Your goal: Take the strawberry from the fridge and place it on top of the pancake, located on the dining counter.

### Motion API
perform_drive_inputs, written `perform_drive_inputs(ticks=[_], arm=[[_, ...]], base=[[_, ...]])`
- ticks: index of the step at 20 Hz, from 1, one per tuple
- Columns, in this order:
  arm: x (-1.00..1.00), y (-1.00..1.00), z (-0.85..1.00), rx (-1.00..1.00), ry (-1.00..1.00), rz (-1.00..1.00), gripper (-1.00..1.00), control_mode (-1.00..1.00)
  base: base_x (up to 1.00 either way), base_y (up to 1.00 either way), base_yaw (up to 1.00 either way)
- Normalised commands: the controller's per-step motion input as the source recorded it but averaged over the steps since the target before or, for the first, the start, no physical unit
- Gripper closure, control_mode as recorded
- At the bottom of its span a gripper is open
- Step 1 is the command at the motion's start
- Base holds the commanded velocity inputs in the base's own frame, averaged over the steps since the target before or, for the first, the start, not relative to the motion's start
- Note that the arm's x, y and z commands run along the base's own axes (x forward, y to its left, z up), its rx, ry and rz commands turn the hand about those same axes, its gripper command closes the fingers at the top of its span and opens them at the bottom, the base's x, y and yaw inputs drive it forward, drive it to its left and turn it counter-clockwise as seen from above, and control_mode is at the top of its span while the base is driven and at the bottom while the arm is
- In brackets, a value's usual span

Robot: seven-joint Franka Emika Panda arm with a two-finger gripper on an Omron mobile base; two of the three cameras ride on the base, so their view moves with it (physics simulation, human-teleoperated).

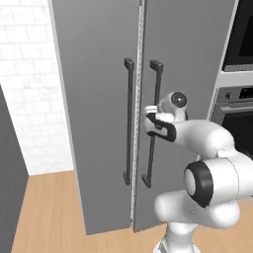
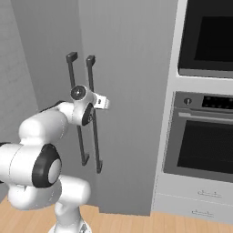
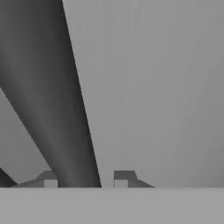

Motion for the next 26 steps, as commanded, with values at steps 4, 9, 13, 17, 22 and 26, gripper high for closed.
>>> perform_drive_inputs(ticks=[4, 9, 13, 17, 22, 26], arm=[[-1.00, -1.00, 0.00, 0.20, -0.13, -0.01, 1.00, -1.00], [-0.72, -1.00, 0.04, 0.25, -0.05, 0.00, 1.00, -1.00], [-0.49, -1.00, 0.09, 0.29, -0.02, 0.00, 1.00, -1.00], [-0.39, -1.00, 0.15, 0.29, 0.00, 0.00, 1.00, -1.00], [-0.51, -1.00, 0.11, 0.22, 0.02, 0.00, 1.00, -1.00], [-0.44, -1.00, -0.03, 0.12, 0.09, -0.06, 1.00, -1.00]], base=[[0.00, 0.00, 0.00], [0.00, 0.00, 0.00], [0.00, 0.00, 0.00], [0.00, 0.00, 0.00], [0.00, 0.00, 0.00], [0.00, 0.00, 0.00]])
